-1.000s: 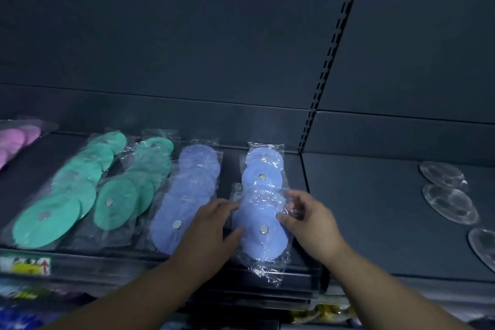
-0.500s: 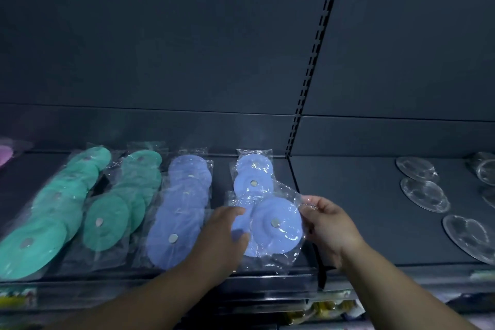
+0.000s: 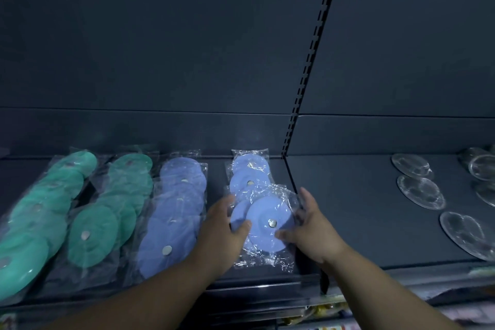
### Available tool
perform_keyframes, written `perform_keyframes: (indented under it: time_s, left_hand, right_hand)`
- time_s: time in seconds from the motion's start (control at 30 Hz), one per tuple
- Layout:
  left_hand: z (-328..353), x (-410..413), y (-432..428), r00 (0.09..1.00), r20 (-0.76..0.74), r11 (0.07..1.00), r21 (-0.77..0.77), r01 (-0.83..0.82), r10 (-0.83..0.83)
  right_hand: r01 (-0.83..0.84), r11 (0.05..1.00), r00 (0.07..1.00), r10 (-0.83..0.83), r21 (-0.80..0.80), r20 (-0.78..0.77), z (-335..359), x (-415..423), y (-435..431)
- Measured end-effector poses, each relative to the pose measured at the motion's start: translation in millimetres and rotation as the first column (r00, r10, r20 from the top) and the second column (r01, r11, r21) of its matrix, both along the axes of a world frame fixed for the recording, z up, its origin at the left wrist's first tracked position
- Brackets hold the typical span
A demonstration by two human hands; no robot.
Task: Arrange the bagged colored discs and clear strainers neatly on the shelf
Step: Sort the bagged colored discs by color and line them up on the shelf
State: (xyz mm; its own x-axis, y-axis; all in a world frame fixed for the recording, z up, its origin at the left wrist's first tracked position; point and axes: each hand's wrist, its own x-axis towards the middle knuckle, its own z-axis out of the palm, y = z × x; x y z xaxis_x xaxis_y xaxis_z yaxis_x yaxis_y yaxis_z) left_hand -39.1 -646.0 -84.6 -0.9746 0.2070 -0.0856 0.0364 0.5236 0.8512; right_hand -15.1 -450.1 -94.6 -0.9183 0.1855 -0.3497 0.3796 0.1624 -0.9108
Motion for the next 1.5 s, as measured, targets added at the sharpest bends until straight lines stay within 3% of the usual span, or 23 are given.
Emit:
perform_keyframes:
  time_s: [0.07, 0.23, 0.33, 0.43, 0.5, 0.6, 0.83, 1.13, 1.23, 1.3, 1.37, 1.5]
  left_hand:
    - [2.3, 0.8, -1.8, 0.999, 0.036, 0.998, 0.050, -0.036, 0.034]
    - [-0.1, 2.6, -2.4, 0.989, 0.102, 0.979, -0.163, 0.125, -0.109]
    - [7.1, -0.4, 0.0, 0.986, 0.111, 0.979, -0.149, 0.141, -0.125]
    - [9.7, -7.9, 1.1, 0.995, 0.081, 0.996, -0.052, 0.069, -0.065]
    - [12.2, -13.5, 1.3, 0.997, 0.070, 0.995, 0.092, -0.032, 0.025]
    - [15.0, -22.3, -1.3, 0.982, 0.102, 0.943, 0.276, -0.184, 0.162]
    - [16.0, -36.8, -12.9, 0.960, 0.126, 0.865, 0.416, -0.281, 0.251]
    - [-7.4, -12.0, 15.4, 0.952, 0.295, 0.855, 0.471, -0.219, 0.082]
    - [-9.2, -13.6, 15.5, 0.979, 0.200, 0.957, 0.275, -0.095, 0.039]
    - [-6.0, -20.4, 13.0, 1.000, 0.002, 0.999, 0.041, -0.025, 0.025]
    - [-4.6, -32.6, 13.0, 0.988, -0.154, 0.996, -0.083, -0.008, -0.005]
    - [-3.1, -61.6, 15.3, 0.994, -0.084, 0.962, -0.268, 0.052, -0.077]
  right_hand:
    - [-0.028, 0.996, 0.999, 0.029, -0.080, 0.013, 4.7, 3.0, 2.3]
    - [-0.068, 0.995, 0.996, 0.072, -0.071, 0.055, 14.5, 12.6, -2.5]
    - [-0.067, 0.991, 0.997, 0.071, -0.114, 0.030, 13.2, 11.5, -4.6]
    - [-0.033, 0.976, 0.998, 0.042, -0.214, 0.039, 15.1, 6.7, 0.0]
    - [0.012, 0.960, 0.998, 0.006, -0.279, 0.061, 13.5, 4.4, 6.0]
    - [0.137, 0.918, 0.990, -0.118, -0.373, 0.072, 13.1, 0.9, 14.4]
    - [0.394, 0.829, 0.912, -0.405, -0.397, 0.060, 23.1, 0.9, 52.8]
    - [0.191, 0.859, 0.980, -0.138, -0.475, 0.144, 8.5, 6.4, 21.0]
    - [0.169, 0.905, 0.979, -0.107, -0.391, 0.176, 2.4, 8.1, 20.4]
    - [0.205, 0.925, 0.972, -0.153, -0.321, 0.180, 0.7, 7.7, 25.7]
    - [0.244, 0.921, 0.963, -0.194, -0.303, 0.184, -1.3, 6.7, 32.3]
    - [0.270, 0.913, 0.954, -0.209, -0.307, 0.217, -3.6, 7.3, 46.4]
